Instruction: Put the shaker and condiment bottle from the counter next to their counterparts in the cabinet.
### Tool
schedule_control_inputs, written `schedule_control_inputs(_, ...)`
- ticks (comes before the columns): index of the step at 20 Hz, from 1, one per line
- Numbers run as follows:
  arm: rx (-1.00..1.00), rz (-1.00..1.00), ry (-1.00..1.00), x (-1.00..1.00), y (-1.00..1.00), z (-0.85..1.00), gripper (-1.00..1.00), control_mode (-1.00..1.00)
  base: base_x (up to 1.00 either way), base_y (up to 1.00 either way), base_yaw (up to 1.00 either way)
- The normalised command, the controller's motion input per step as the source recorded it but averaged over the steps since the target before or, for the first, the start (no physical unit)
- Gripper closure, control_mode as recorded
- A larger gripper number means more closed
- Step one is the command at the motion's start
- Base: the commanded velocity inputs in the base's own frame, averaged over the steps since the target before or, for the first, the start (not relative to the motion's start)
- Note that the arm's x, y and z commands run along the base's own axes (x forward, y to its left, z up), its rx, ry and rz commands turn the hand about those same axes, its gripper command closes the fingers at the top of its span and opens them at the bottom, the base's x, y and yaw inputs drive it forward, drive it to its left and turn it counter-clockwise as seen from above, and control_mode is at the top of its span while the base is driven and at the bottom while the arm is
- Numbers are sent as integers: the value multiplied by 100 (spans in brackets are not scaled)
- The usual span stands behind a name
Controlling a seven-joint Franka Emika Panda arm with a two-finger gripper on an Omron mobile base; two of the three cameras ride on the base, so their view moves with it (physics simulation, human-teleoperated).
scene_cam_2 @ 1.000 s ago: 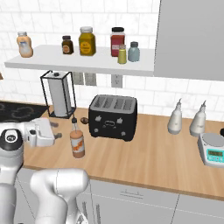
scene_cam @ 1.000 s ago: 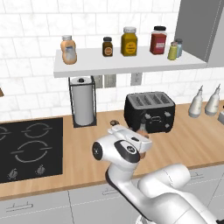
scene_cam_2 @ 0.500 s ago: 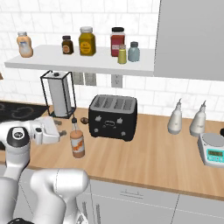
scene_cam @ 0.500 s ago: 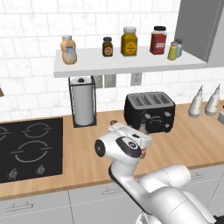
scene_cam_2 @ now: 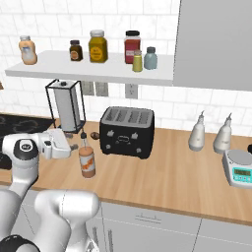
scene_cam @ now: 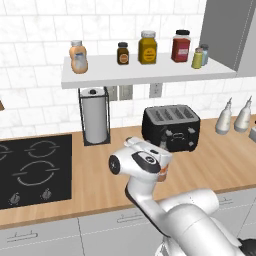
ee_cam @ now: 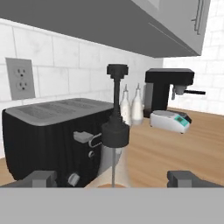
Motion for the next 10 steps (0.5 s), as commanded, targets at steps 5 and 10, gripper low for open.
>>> schedule_control_inputs(5, 0, 0, 0, 11, -7, -7, -100, -100, 0, 0, 0)
schedule_control_inputs(10, 0, 0, 0, 4, -11, -5, -100, -100, 0, 0, 0)
